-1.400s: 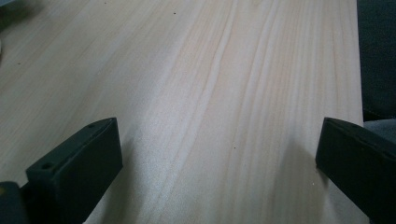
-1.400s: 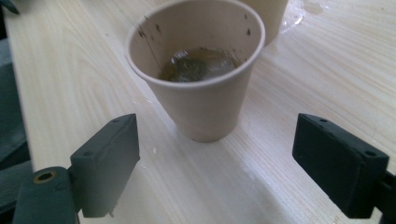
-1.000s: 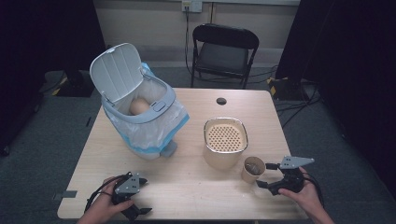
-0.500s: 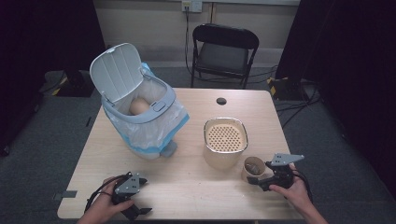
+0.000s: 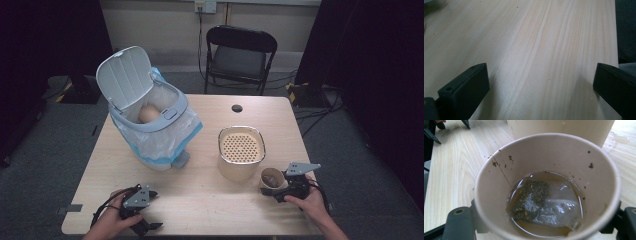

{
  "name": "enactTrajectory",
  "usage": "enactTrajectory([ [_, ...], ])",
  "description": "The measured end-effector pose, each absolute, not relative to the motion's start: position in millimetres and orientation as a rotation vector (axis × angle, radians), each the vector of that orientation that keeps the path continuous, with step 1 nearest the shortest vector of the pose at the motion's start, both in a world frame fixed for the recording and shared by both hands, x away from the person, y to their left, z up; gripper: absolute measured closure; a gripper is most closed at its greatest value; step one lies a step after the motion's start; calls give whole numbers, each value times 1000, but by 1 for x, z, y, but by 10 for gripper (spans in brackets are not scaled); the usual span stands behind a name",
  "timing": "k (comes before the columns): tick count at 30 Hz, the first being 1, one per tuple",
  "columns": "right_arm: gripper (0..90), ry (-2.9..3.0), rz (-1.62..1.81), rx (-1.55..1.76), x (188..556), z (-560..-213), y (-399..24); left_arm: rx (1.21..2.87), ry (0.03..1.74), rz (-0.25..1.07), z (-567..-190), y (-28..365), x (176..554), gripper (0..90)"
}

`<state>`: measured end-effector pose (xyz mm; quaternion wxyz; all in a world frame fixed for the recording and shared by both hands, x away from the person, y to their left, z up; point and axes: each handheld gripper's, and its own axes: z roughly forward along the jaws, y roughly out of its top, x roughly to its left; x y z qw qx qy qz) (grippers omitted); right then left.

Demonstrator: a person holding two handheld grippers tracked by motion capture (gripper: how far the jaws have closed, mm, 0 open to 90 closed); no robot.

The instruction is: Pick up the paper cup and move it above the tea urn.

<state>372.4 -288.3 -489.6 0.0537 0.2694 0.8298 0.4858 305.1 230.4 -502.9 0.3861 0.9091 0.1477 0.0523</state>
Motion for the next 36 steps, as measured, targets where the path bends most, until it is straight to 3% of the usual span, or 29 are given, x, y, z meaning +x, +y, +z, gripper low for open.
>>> enactTrajectory([
  [20,251,2500,1399,821,376,-478,-295,2315,376,133,-503,230,305,0],
  [36,261,2420,1375,857,411,-449,-311,2313,377,134,-503,230,305,0],
])
